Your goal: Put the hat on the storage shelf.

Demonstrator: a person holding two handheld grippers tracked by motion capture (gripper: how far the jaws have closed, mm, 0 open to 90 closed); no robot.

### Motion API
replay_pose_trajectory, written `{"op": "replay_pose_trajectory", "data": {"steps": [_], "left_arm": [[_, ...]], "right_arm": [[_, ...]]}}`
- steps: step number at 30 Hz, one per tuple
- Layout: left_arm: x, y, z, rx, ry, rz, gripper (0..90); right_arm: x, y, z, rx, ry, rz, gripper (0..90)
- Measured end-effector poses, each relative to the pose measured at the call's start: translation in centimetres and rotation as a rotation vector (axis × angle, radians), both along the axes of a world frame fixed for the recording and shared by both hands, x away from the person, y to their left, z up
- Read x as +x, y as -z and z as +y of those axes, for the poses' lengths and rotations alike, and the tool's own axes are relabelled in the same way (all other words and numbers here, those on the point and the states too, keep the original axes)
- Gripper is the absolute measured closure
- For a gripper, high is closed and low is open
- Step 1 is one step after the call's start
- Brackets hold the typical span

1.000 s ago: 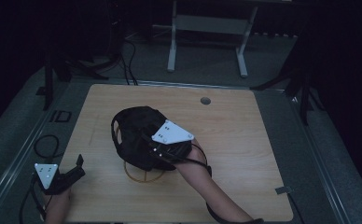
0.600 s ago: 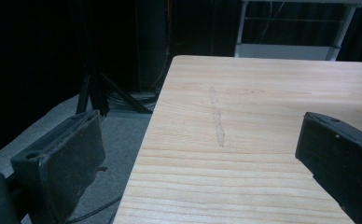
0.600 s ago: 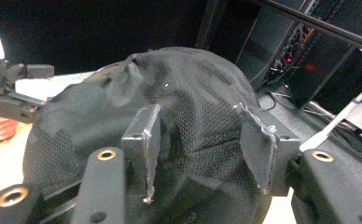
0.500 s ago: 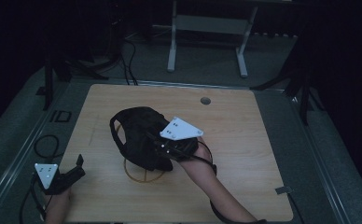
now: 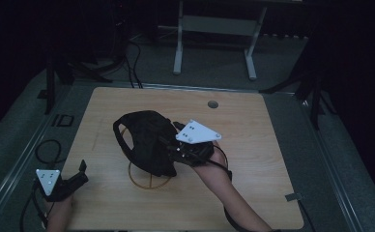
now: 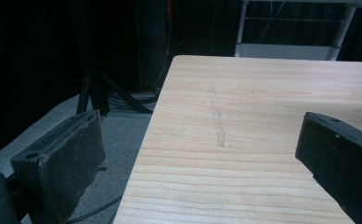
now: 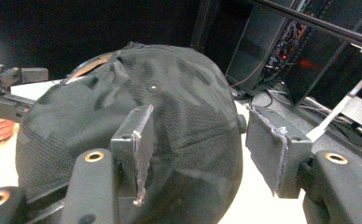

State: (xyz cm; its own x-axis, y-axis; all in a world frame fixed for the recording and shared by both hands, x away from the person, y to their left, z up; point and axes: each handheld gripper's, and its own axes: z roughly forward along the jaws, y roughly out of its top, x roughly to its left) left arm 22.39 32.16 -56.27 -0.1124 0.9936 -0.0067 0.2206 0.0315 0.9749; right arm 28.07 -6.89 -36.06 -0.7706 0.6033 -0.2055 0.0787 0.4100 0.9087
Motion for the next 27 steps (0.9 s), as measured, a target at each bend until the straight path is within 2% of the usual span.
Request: {"op": "replay_pose_trajectory", "data": {"steps": [8, 17, 21, 25, 27], "left_arm": [[0.0, 0.0, 0.0, 0.000, 0.000, 0.000, 1.8], [0.0, 0.0, -0.1, 0.003, -0.002, -0.002, 1.8], [0.0, 0.0, -0.1, 0.003, -0.003, -0.003, 1.8], [0.0, 0.0, -0.1, 0.004, -0.003, -0.003, 1.8], [0.0, 0.0, -0.1, 0.004, -0.003, -0.002, 1.8]], "right_arm": [[0.4, 0.0, -2.1, 0.028, 0.025, 0.019, 33.0], [1.8, 0.4, -6.0, 0.068, 0.113, 0.037, 23.1], [2.1, 0.9, -7.7, 0.055, 0.134, 0.039, 15.5], [2.5, 1.7, -9.6, 0.072, 0.163, 0.043, 14.0], [2.6, 2.3, -10.6, 0.064, 0.183, 0.046, 13.8]]}}
